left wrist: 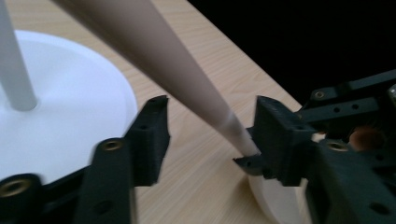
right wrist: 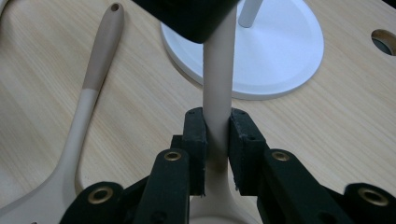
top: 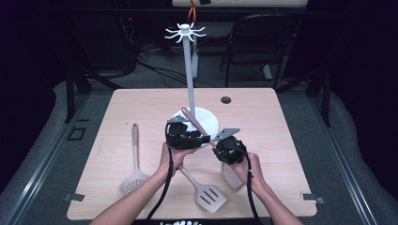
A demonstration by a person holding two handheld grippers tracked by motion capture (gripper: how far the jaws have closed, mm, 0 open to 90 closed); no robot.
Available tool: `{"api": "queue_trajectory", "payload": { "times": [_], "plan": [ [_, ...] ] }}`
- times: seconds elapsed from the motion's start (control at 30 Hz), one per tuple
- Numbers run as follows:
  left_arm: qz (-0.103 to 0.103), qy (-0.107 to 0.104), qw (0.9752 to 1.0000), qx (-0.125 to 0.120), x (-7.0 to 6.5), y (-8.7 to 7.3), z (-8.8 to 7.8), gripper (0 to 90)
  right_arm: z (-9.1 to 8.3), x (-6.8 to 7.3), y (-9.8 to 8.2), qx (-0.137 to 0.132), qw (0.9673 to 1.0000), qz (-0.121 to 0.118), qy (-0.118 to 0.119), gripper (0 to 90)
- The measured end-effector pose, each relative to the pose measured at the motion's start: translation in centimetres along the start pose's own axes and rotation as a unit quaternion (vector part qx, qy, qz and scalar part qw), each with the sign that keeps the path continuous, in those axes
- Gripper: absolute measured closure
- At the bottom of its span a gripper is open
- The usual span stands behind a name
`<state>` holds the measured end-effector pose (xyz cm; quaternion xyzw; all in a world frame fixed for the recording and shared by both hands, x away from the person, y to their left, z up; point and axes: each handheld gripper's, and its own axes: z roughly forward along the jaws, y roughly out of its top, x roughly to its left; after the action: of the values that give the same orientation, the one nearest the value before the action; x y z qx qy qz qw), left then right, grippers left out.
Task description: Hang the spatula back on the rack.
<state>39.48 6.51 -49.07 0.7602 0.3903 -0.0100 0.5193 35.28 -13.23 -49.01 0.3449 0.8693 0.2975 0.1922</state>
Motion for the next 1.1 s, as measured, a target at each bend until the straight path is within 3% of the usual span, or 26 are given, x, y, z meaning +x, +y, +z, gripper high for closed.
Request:
{"api": "queue_trajectory", "payload": {
  "times": [0.03,0.13,0.37,0.53,0.63,0.87,0.97,1.1],
  "plan": [
    [-0.004,-0.008,0.9999,-0.004,-0.1,0.0,0.1,55.2,-0.1,0.0,0.0,0.001,1.0000,-0.001,-0.001,78.0],
    [-0.011,-0.017,0.9995,-0.025,0.0,-0.2,0.5,62.6,-0.1,0.0,0.0,-0.006,1.0000,0.004,-0.005,77.9],
    [-0.017,-0.026,0.9981,-0.053,-0.3,-0.2,0.9,67.6,-0.3,0.0,0.0,-0.015,0.9998,0.005,-0.012,77.9],
    [-0.025,-0.043,0.9966,-0.066,-0.6,0.0,0.9,72.8,-0.4,-0.1,0.0,-0.024,0.9995,0.011,-0.015,77.6],
    [-0.033,-0.061,0.9944,-0.079,-0.6,0.2,0.8,75.3,-0.8,-0.2,-0.1,-0.039,0.9990,0.012,-0.016,77.2],
    [-0.018,-0.071,0.9940,-0.081,-0.8,1.4,0.4,76.6,-2.1,-0.6,-0.1,-0.082,0.9965,0.019,-0.006,69.3],
    [-0.003,-0.071,0.9943,-0.079,-0.8,1.8,0.1,76.6,-2.5,-0.7,-0.2,-0.088,0.9959,0.018,-0.003,64.8],
    [0.010,-0.065,0.9949,-0.076,-0.8,2.4,-0.4,76.7,-2.8,-1.1,-0.5,-0.084,0.9963,0.013,0.005,52.0]
  ]
}}
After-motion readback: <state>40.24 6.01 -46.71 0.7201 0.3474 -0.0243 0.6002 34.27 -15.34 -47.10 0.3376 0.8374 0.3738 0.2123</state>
